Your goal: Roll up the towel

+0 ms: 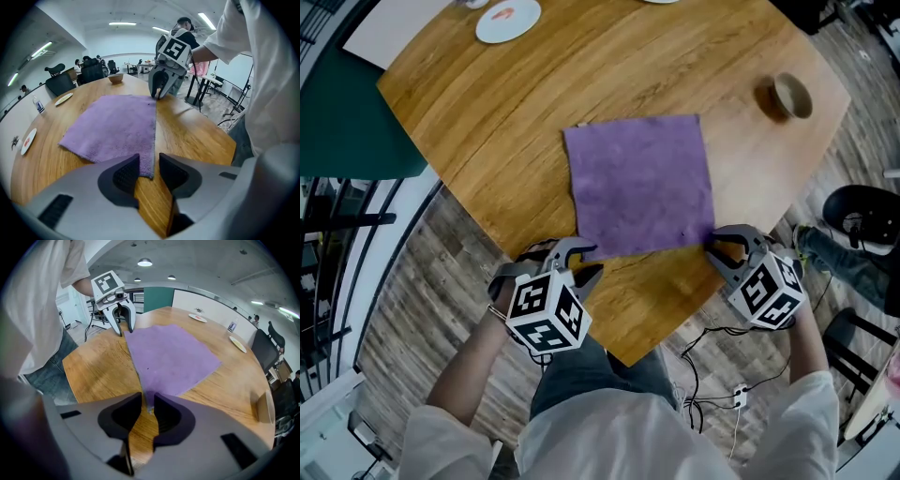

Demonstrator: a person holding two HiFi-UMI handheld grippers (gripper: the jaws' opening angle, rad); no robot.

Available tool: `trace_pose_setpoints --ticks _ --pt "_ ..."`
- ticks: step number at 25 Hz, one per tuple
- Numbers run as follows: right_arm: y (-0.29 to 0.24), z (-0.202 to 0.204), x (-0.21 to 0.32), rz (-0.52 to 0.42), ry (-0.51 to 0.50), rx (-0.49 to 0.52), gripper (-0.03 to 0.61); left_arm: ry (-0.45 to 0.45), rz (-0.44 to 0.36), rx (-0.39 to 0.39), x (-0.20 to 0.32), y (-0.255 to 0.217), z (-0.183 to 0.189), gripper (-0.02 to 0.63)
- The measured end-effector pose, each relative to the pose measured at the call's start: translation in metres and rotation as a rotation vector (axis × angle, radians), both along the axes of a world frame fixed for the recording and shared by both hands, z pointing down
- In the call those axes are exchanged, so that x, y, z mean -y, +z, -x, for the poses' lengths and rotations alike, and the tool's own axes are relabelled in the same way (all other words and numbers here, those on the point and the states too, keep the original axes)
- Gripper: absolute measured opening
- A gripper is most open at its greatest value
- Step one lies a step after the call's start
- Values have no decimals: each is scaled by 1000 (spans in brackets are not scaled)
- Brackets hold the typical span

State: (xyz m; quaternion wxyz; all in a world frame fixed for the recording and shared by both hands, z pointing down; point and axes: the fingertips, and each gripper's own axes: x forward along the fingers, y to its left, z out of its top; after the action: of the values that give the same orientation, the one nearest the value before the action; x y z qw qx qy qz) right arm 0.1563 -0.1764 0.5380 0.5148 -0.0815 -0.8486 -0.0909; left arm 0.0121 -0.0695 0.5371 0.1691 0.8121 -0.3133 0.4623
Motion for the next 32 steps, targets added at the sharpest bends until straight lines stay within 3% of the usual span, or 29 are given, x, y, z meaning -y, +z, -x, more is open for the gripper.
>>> trace_pose_setpoints --ticks 3,5,12,20,32 --pt "0 1 -1 -9 -10 2 70 -13 -6 1 0 0 1 123" --pt "1 2 -1 -20 -12 8 43 -29 -23 10 2 0 3 64" --pt "0 -1 -7 -4 -3 7 8 -68 -17 -7 0 -2 4 33" --pt "-18 -14 -25 98 3 -18 5 -115 46 -93 -15 -16 -3 28" --pt "-44 10 11 133 61 51 5 -213 67 -141 17 -32 19 27"
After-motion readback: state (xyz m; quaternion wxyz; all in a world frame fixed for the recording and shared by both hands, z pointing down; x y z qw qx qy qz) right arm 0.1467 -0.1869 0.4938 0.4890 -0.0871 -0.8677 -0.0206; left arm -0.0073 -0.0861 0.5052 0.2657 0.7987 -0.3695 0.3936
